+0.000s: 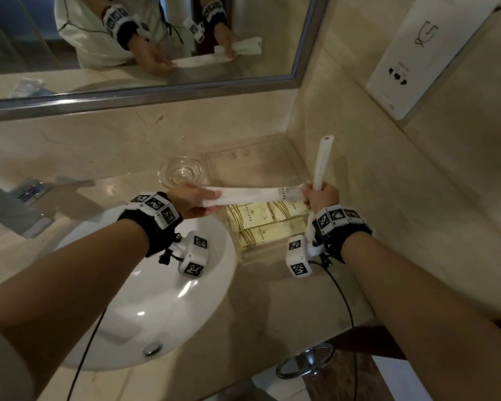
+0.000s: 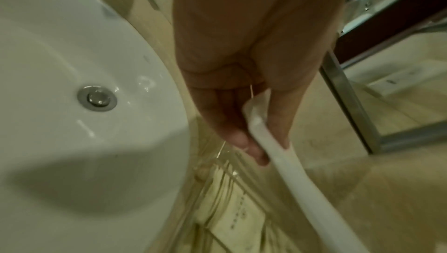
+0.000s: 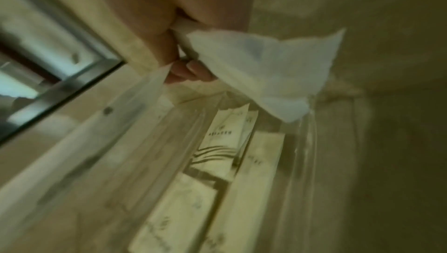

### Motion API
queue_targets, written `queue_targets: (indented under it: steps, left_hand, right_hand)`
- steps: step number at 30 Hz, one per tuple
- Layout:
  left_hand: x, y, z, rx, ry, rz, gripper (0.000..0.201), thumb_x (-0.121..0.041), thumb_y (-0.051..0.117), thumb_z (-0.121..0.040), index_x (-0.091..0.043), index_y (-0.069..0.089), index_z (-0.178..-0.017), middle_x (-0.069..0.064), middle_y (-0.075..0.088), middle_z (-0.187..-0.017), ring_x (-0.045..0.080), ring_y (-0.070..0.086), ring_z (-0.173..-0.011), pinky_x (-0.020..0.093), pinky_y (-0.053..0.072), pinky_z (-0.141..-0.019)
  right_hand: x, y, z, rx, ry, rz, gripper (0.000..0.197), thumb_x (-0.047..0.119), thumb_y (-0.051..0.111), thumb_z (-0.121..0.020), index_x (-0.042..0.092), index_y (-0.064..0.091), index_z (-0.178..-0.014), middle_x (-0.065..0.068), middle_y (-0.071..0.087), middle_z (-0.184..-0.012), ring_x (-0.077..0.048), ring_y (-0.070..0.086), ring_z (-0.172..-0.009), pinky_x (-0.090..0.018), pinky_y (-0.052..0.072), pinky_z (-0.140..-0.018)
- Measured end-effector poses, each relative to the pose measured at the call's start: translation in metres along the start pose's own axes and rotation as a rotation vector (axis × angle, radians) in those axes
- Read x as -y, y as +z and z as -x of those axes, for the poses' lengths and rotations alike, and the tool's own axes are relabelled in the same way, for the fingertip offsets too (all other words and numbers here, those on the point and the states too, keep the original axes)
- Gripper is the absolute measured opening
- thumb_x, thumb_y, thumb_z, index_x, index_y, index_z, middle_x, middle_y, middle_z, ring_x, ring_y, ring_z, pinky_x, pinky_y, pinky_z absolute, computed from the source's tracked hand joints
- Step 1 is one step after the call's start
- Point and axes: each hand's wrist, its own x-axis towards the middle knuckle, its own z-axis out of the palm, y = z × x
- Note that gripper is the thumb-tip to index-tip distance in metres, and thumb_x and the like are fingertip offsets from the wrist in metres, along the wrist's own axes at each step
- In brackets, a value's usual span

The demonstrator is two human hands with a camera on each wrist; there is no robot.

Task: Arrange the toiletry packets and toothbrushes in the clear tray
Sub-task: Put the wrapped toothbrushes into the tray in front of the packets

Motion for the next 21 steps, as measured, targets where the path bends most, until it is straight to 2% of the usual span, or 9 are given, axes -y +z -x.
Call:
queue_targets:
  steps: [1, 3, 6, 8, 10, 12, 14, 17, 21]
  left_hand:
    - [0.001, 0.002, 0.002, 0.021, -0.033, -0.046, 0.011, -0.007, 0.066, -0.081, -0.003, 0.061, -0.089, 0.008, 0.061, -0.080, 0.012, 0.063, -0.061, 0.015, 0.055, -0.048]
    - [0.005, 0.007, 0.001, 0.081, -0.049, -0.187, 0.011, -0.005, 0.068, -0.079, -0.007, 0.058, -0.074, 0.006, 0.059, -0.077, 0.015, 0.059, -0.069, 0.014, 0.054, -0.049]
    - [0.010, 0.015, 0.000, 0.167, -0.075, -0.308, 0.010, 0.001, 0.068, -0.077, -0.006, 0.061, -0.076, 0.006, 0.062, -0.081, 0.016, 0.060, -0.074, 0.012, 0.052, -0.049]
    - [0.011, 0.025, -0.004, 0.179, -0.059, -0.382, 0.010, 0.002, 0.070, -0.074, -0.005, 0.062, -0.075, 0.007, 0.061, -0.080, 0.016, 0.059, -0.073, 0.011, 0.052, -0.049]
    - [0.012, 0.039, -0.008, 0.130, -0.015, -0.608, 0.008, -0.002, 0.071, -0.074, -0.004, 0.066, -0.080, 0.006, 0.058, -0.075, 0.018, 0.056, -0.072, 0.015, 0.050, -0.051]
    - [0.013, 0.053, -0.011, 0.129, 0.044, -0.944, 0.023, -0.013, 0.071, -0.077, -0.004, 0.069, -0.098, 0.007, 0.061, -0.086, 0.021, 0.056, -0.084, 0.017, 0.043, -0.057]
    - [0.015, 0.065, -0.014, 0.166, 0.083, -1.124, 0.033, -0.021, 0.070, -0.079, -0.005, 0.067, -0.108, 0.009, 0.064, -0.106, 0.025, 0.058, -0.101, 0.023, 0.044, -0.065]
    - [0.021, 0.077, -0.020, 0.184, 0.120, -1.237, 0.034, -0.024, 0.068, -0.081, -0.007, 0.067, -0.111, 0.010, 0.063, -0.121, 0.026, 0.056, -0.114, 0.029, 0.043, -0.086]
    - [0.027, 0.087, -0.025, 0.196, 0.114, -1.294, 0.032, -0.021, 0.067, -0.082, -0.004, 0.067, -0.110, 0.012, 0.067, -0.107, 0.025, 0.062, -0.102, 0.030, 0.047, -0.091]
  right_hand:
    - [0.000, -0.001, -0.002, -0.008, -0.021, 0.066, 0.027, 0.011, 0.057, -0.090, -0.005, 0.061, -0.113, -0.009, 0.059, -0.078, -0.017, 0.053, -0.060, -0.012, 0.043, -0.042]
    - [-0.003, -0.006, -0.004, -0.022, -0.072, 0.242, 0.029, 0.012, 0.054, -0.092, -0.006, 0.060, -0.114, -0.017, 0.062, -0.093, -0.028, 0.059, -0.081, -0.024, 0.045, -0.062]
    - [-0.012, -0.016, -0.003, 0.030, -0.168, 0.552, 0.028, 0.014, 0.050, -0.094, -0.004, 0.057, -0.114, -0.023, 0.063, -0.113, -0.035, 0.060, -0.103, -0.031, 0.044, -0.077]
    - [-0.019, -0.023, -0.001, 0.085, -0.219, 0.750, 0.027, 0.016, 0.047, -0.095, -0.002, 0.055, -0.113, -0.022, 0.063, -0.114, -0.036, 0.060, -0.103, -0.035, 0.047, -0.080]
    - [-0.025, -0.027, -0.002, 0.113, -0.240, 0.893, 0.025, 0.017, 0.046, -0.096, -0.001, 0.053, -0.112, -0.022, 0.062, -0.114, -0.036, 0.060, -0.103, -0.037, 0.047, -0.079]
    - [-0.028, -0.029, -0.003, 0.139, -0.232, 0.990, 0.026, 0.017, 0.046, -0.096, -0.001, 0.051, -0.113, -0.021, 0.061, -0.116, -0.036, 0.060, -0.105, -0.038, 0.047, -0.080]
    - [-0.030, -0.031, -0.005, 0.153, -0.215, 1.059, 0.026, 0.015, 0.047, -0.095, 0.000, 0.050, -0.116, -0.020, 0.061, -0.117, -0.035, 0.060, -0.106, -0.038, 0.047, -0.081]
    - [-0.037, -0.032, -0.008, 0.159, -0.225, 1.148, 0.026, 0.012, 0.049, -0.093, 0.003, 0.051, -0.118, -0.017, 0.060, -0.120, -0.033, 0.059, -0.109, -0.038, 0.047, -0.084]
    - [-0.047, -0.030, -0.011, 0.158, -0.239, 1.160, 0.027, 0.010, 0.050, -0.093, 0.003, 0.051, -0.118, -0.017, 0.051, -0.127, -0.034, 0.054, -0.114, -0.041, 0.045, -0.092]
